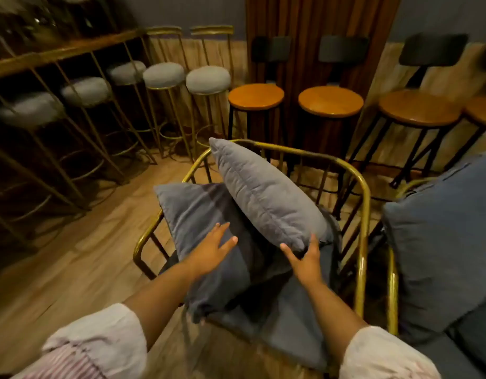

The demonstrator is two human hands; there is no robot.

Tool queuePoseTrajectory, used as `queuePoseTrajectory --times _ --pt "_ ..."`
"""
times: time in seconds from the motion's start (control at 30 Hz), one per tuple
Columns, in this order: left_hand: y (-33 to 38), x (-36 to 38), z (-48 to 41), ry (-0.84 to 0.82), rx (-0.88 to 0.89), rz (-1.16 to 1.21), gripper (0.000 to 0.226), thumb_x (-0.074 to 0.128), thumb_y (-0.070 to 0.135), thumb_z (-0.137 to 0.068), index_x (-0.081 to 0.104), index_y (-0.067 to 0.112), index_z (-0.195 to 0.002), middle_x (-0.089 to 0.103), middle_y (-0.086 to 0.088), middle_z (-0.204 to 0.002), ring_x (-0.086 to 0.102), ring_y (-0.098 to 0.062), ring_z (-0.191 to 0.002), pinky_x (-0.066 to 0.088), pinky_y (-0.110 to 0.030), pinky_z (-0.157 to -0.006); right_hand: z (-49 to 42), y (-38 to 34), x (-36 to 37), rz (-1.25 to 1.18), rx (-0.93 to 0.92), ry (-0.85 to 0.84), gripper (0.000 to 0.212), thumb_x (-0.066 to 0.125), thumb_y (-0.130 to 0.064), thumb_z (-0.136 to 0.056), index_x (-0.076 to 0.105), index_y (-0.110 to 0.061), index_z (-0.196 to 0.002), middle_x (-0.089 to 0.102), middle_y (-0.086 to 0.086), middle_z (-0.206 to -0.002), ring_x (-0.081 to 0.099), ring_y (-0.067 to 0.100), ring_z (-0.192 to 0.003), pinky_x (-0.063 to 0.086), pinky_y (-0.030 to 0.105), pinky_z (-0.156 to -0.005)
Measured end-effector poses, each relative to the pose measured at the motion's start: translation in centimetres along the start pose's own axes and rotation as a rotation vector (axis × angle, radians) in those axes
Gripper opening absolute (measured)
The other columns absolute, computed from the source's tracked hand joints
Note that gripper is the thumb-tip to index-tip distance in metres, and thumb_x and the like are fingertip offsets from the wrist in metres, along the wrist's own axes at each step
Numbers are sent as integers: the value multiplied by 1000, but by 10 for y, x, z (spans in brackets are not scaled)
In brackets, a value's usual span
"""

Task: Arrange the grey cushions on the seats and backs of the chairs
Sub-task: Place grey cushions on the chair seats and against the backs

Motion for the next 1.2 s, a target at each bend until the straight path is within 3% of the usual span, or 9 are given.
queuePoseTrajectory --times 0.13,0.23,0.4,0.57,0.67,0.8,0.93,1.07,1.2 --pt "0 -9 -41 53 -12 174 69 40 39 -97 6 17 -153 4 -3 -162 6 -19 -150 9 -35 -122 -16 12 27 -162 130 77 112 82 -20 -70 6 -21 -151 17 13 -159 26 29 -143 29 41 -116" --pt "4 -9 -75 95 -23 198 70 41 37 -97 4 17 -153 1 -5 -162 3 -20 -150 8 -34 -120 -42 22 29 -125 -5 161 85 72 1 -76 27 -40 -135 26 14 -154 36 38 -136 56 30 -87" --pt "19 -4 -139 -26 52 -157 75 43 50 -93 -7 41 -149 -23 -7 -159 -11 -39 -147 9 -51 -120 -92 -12 1 -141 -52 273 76 73 -3 -78 33 -12 -141 40 15 -146 40 28 -136 37 39 -112" --pt "80 -1 -215 -110 223 -494 76 37 61 -90 -16 49 -143 -31 -5 -156 -17 -49 -142 7 -56 -118 -163 -68 -33 -260 -111 307 71 66 -9 -85 25 -5 -143 42 7 -137 41 17 -127 34 0 -90" --pt "118 1 -257 -67 275 -504 70 33 57 -93 -14 48 -144 -29 -2 -157 -19 -43 -144 3 -55 -117 -196 -75 -52 -266 -110 446 78 68 -33 -83 25 -9 -144 36 14 -146 37 26 -136 32 22 -105" --pt "146 13 -299 -76 345 -520 68 31 57 -93 -15 49 -143 -30 2 -157 -25 -39 -143 -6 -53 -117 -211 -55 -49 -222 -94 499 126 70 -70 -57 6 -12 -150 20 14 -156 24 25 -145 25 41 -118" --pt "149 28 -323 15 462 -524 74 32 65 -87 -20 49 -137 -35 3 -153 -35 -34 -138 -11 -52 -116 -239 -40 -52 -247 -34 502 142 78 -65 -43 -1 -14 -149 20 15 -156 28 21 -141 28 39 -116" --pt "135 9 -354 157 461 -524 85 16 78 -71 -21 43 -139 -38 11 -147 -36 -22 -136 -13 -52 -114 -279 -33 -69 -243 47 509 129 78 -67 -46 8 -28 -146 33 14 -149 39 30 -135 35 50 -111" --pt "125 -40 -402 290 249 -163 96 46 68 -81 -16 35 -147 -28 3 -158 -26 -31 -144 -6 -56 -116 -311 -21 -83 -236 65 479 114 82 -39 -65 5 -26 -148 29 14 -153 33 33 -139 31 46 -113"
Point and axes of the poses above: each hand's wrist, its own z-axis away from the middle knuckle, its own x-axis out of the palm, y = z × x, the point moved 4 cm from there along -z, towards the middle knuckle
